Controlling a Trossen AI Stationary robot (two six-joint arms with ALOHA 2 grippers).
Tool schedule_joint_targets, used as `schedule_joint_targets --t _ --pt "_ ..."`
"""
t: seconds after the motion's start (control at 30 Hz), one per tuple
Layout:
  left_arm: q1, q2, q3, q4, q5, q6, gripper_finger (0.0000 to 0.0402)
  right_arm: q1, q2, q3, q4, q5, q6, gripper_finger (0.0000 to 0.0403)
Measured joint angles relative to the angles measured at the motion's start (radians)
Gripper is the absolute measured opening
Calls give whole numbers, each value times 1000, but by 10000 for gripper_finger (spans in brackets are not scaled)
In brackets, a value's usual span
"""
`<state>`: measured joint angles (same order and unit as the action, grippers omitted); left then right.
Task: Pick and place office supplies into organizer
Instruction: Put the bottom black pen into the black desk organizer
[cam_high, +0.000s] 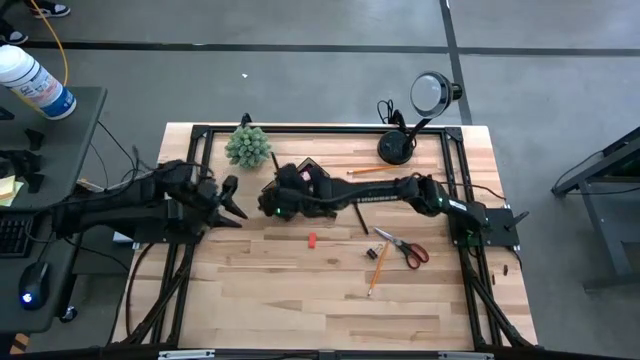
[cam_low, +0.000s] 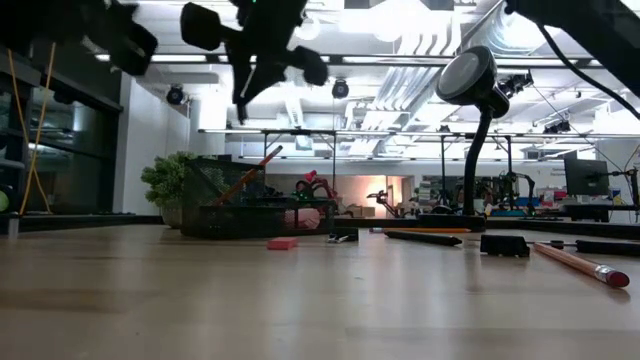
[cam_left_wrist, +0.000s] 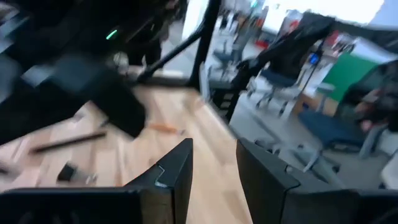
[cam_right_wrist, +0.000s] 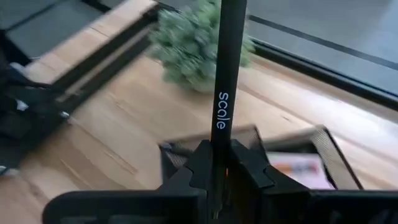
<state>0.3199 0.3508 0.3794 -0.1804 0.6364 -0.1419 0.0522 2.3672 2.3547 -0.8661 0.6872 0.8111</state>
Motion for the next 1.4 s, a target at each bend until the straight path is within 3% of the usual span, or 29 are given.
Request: schedule_joint_targets --t 0.2,0.37,0.53,0.8,1.03,1.4 --pt "0 -141 0 1 -11 -21 113 -73 0 0 109 -65 -118 29" --pt "0 -208 0 0 -108 -2 113 -121 0 0 141 -192 -120 24" --pt "1 -223 0 -2 -204 58 113 -124 0 0 146 -221 -121 29" --pt "0 -223 0 -3 -242 119 113 -124 0 0 146 -255 -145 30" --pt "0 -223 0 -5 -386 168 113 -124 0 0 146 -335 -267 26" --pt "1 -223 0 -60 -657 58 113 -124 -57 0 192 -408 -429 25"
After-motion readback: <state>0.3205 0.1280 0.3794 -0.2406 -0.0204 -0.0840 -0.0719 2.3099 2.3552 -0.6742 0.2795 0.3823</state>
